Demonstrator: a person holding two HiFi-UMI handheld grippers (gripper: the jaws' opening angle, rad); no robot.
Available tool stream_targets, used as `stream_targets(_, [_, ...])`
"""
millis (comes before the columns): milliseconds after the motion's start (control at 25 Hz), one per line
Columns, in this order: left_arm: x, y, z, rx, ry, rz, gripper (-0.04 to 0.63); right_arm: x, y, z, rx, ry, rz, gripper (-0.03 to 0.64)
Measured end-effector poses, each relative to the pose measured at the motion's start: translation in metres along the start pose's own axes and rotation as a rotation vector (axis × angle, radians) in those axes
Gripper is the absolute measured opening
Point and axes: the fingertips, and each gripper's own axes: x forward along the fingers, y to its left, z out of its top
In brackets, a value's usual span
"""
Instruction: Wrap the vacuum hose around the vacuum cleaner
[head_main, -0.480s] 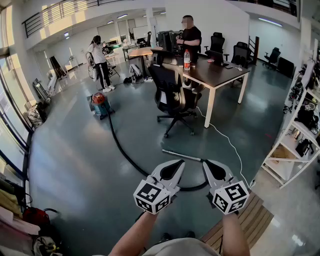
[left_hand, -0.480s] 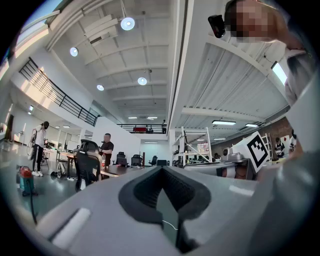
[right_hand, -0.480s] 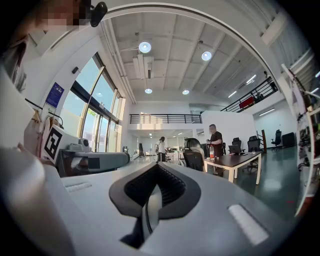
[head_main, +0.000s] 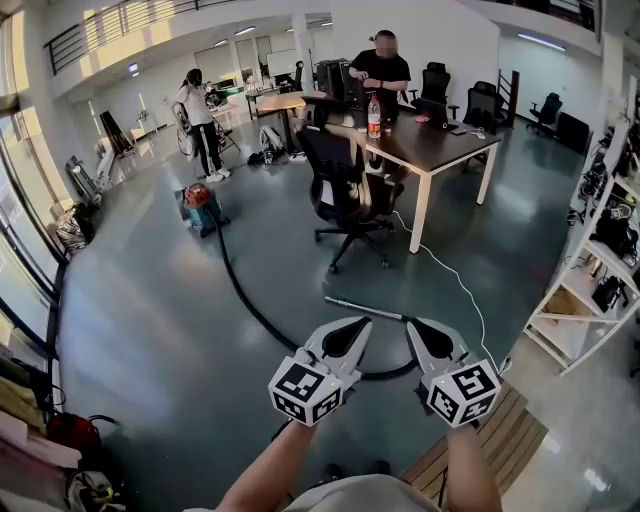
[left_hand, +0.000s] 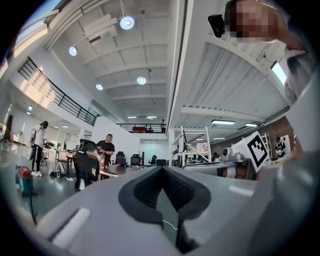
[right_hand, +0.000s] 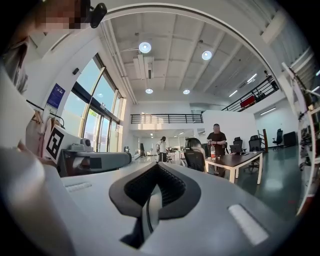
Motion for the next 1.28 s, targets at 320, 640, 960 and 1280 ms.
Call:
stream_targets(320, [0.014,-0.001,-0.009,-0.002,0.014,0.000,0.000,0.000,-0.014,-0.006,0.003,0.004,0.007,0.025])
stream_targets(640, [0.050,-0.002,-0.023,-0.001,0.058,0.005,0.000,0.001,-0.049,-0.011,0.021,0.024,0.024,0.025])
stream_targets(960, [0.102,0.004,-0.035,0.037,0.105,0.023,0.000,0.017,-0.099,-0.016,-0.008,0.047,0.078,0.025])
stream_targets(1280, [0.141,0.047,-0.056,0.015,0.126,0.041,0.000,0.058,-0.143,-0.031,0.022,0.061,0.078,0.025])
